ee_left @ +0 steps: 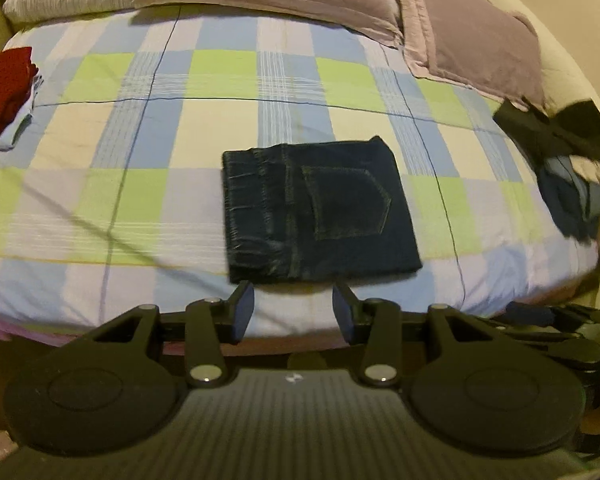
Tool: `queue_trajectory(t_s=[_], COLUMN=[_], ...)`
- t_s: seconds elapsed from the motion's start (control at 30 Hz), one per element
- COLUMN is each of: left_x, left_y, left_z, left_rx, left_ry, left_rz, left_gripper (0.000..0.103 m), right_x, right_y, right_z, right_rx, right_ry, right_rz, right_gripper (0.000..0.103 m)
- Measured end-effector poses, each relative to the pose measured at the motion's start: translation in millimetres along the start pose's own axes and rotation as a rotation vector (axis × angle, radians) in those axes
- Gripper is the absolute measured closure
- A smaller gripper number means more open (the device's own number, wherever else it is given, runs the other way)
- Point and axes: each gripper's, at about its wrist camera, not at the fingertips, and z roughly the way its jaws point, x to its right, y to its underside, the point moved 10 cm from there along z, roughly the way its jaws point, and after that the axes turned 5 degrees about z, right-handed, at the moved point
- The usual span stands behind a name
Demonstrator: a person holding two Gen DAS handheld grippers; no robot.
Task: Fold clothes
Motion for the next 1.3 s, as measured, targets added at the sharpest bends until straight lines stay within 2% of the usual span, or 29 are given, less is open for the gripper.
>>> queue_trajectory(t_s=[0.23,0.37,0.6,0.73,0.87,1.07,1.2,1.3], left_x=[36,24,-7,-30,-56,-83,-103,-118], left_y=[-12,0,5,7,9,4,9,11], left_z=[16,18,20,26,41,90,137,175], left_rx=[0.012,-0.016,0.018,0.032,0.028,0.002,-0.022,-0.024], left_ry=[-0.02,-0.038,-0.059,-0.05,-0.023,0.052,0.135,0.256], left_rz=[-0.091,-0.212,-0.323,-0.37,-0.435,-0.452,-0.491,-0.554], left_gripper=[0.062,0.061,0.059,0.056,0.054,0.051,0.05,0.049], right_x=[30,31,27,43,72,112,131,139], right_y=[-40,-49,-61,-70,-74,-76,-75,-76], right_z=[13,24,38,49,63,86,120,150], right_rx=[-0.06,-0.092,-0.113,-0.119,-0.139,-0.175,-0.216,-0.228], right_ry=[-0.065,-0.108,-0.173,-0.213,-0.219,-0.27,-0.297,-0.31], right_rz=[-0.126,-0.19,-0.237,-0.166,-0.062,0.141,0.282,0.35], right_gripper=[0.035,0.035,0.035,0.035,0.035,0.035,0.035,0.035])
